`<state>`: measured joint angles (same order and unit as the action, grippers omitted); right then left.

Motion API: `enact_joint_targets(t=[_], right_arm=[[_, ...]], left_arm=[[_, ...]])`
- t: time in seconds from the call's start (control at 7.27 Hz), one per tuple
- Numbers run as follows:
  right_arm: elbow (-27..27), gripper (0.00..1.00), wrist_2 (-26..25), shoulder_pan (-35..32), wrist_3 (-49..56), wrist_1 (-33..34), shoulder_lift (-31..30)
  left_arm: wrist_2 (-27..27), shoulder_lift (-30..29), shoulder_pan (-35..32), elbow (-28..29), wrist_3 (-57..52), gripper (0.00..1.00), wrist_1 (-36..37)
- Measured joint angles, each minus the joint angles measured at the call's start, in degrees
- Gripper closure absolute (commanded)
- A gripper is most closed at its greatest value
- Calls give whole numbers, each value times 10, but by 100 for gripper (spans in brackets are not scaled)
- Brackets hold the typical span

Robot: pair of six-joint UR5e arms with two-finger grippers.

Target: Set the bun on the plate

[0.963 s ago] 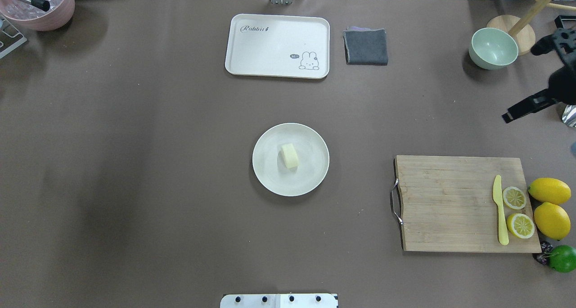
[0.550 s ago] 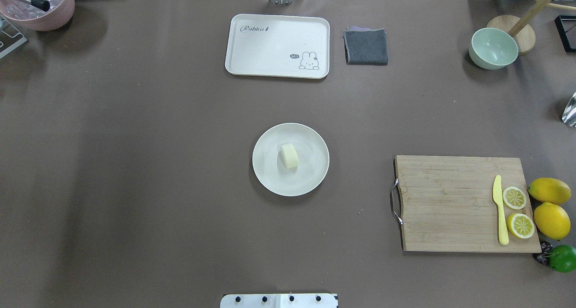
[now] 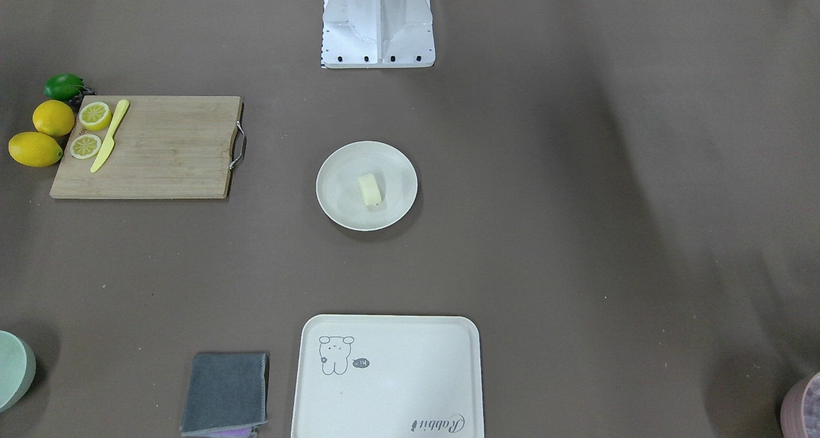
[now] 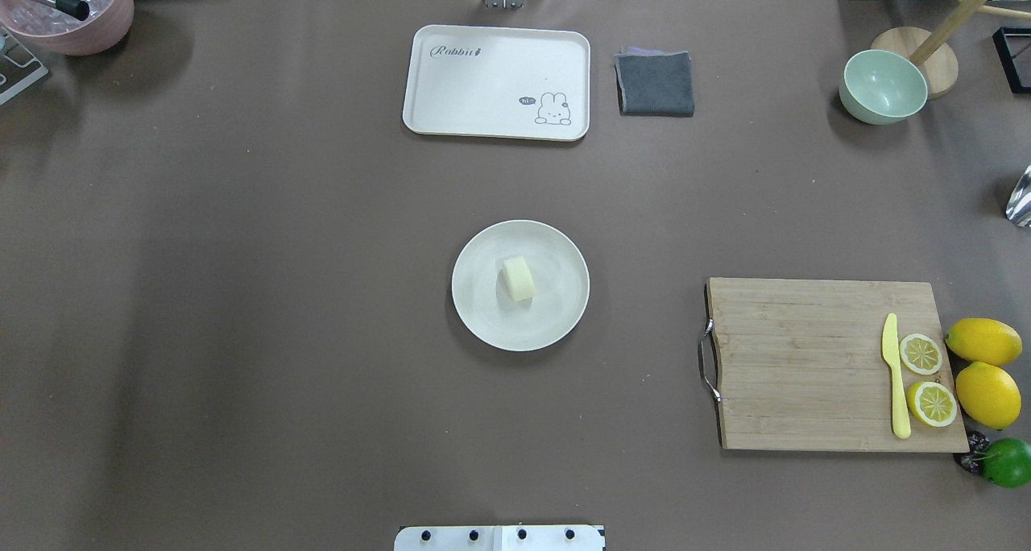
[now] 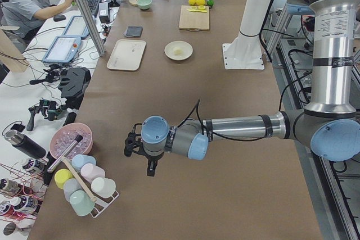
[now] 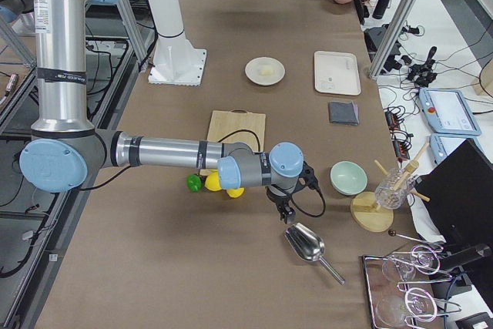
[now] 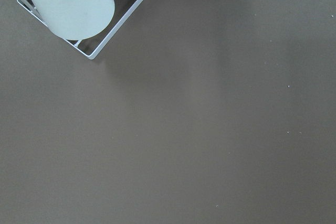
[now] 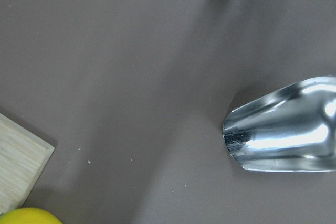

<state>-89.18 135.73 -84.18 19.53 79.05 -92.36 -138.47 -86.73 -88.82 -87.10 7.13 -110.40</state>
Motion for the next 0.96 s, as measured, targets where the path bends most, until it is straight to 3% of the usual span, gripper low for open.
enact_joint_targets(t=[0.96], right_arm=[[2, 0, -10, -6, 0, 1, 0]], left_arm=[[4, 0, 0, -7, -9, 3, 0]])
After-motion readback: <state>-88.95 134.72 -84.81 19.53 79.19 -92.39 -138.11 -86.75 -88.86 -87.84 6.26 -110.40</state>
